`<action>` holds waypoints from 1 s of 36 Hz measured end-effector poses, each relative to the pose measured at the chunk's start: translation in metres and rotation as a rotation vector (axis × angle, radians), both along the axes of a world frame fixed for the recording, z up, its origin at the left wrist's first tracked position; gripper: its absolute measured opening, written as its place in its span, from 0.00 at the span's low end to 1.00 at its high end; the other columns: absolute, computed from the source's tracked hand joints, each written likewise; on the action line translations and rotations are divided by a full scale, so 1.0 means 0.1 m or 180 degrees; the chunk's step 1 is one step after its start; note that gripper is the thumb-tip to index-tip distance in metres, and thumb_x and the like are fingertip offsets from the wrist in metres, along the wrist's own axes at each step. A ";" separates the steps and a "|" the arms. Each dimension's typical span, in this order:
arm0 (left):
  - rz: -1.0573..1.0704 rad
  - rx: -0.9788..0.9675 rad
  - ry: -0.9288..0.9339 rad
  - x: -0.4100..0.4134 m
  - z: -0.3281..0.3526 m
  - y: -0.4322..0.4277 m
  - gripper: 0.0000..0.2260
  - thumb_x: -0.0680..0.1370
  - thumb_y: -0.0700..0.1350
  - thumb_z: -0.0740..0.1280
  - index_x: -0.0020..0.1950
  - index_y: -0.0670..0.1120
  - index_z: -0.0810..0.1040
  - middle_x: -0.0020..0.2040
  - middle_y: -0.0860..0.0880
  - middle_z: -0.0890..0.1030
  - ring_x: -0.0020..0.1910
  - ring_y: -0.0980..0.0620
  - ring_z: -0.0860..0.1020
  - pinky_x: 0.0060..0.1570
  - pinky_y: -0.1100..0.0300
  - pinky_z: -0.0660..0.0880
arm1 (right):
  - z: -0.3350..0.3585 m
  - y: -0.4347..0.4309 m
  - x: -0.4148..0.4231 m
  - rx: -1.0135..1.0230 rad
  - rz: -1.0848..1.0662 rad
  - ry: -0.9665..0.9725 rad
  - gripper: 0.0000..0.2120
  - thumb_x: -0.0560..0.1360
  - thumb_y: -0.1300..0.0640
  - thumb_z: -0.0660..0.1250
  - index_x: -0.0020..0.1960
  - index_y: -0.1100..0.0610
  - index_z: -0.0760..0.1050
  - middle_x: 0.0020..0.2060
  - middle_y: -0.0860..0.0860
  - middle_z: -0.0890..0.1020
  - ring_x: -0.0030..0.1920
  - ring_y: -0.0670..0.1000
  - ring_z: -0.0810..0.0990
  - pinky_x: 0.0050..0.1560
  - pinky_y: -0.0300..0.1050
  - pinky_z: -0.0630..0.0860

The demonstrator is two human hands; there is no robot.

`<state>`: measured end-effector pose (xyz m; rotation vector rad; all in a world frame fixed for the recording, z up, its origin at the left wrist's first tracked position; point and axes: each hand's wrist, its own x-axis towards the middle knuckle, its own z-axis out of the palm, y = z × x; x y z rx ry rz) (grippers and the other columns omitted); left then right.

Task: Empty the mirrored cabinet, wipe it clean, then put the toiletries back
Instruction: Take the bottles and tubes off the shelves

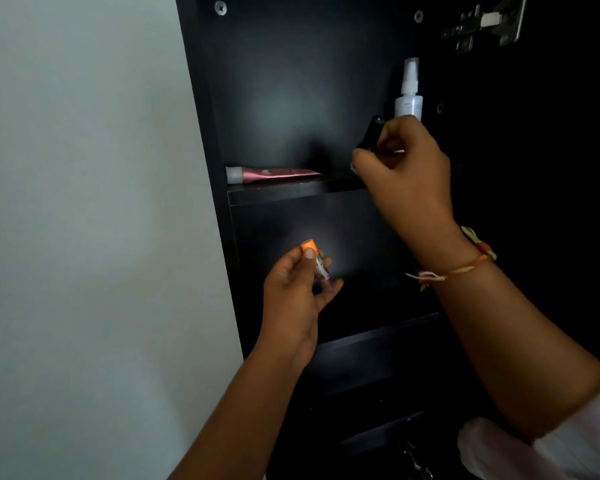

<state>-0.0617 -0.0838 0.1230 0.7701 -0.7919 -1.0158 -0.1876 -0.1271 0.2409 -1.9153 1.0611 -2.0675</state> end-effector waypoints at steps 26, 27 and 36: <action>0.0496 0.1424 0.0167 -0.58 -1.59 1.11 0.11 0.80 0.44 0.65 0.59 0.38 0.75 0.51 0.42 0.78 0.51 0.49 0.79 0.53 0.42 0.79 | -3.03 0.61 -0.41 0.2451 0.1169 0.0662 0.08 0.71 0.50 0.72 0.43 0.53 0.75 0.35 0.47 0.81 0.39 0.46 0.81 0.42 0.43 0.78; 0.0514 0.1568 0.0189 -0.62 -1.73 1.16 0.10 0.80 0.44 0.65 0.58 0.39 0.75 0.51 0.42 0.78 0.51 0.49 0.79 0.53 0.42 0.79 | -3.20 0.64 -0.44 0.2582 0.1142 0.0725 0.08 0.71 0.51 0.72 0.41 0.52 0.74 0.34 0.47 0.80 0.38 0.46 0.80 0.40 0.40 0.76; 0.0480 0.2912 0.0725 -0.83 -3.02 1.80 0.14 0.79 0.44 0.67 0.65 0.43 0.74 0.61 0.40 0.78 0.58 0.43 0.79 0.47 0.46 0.81 | -4.52 1.07 -0.75 0.3759 0.1139 0.0991 0.15 0.70 0.55 0.75 0.32 0.52 0.70 0.27 0.44 0.75 0.30 0.41 0.74 0.33 0.35 0.68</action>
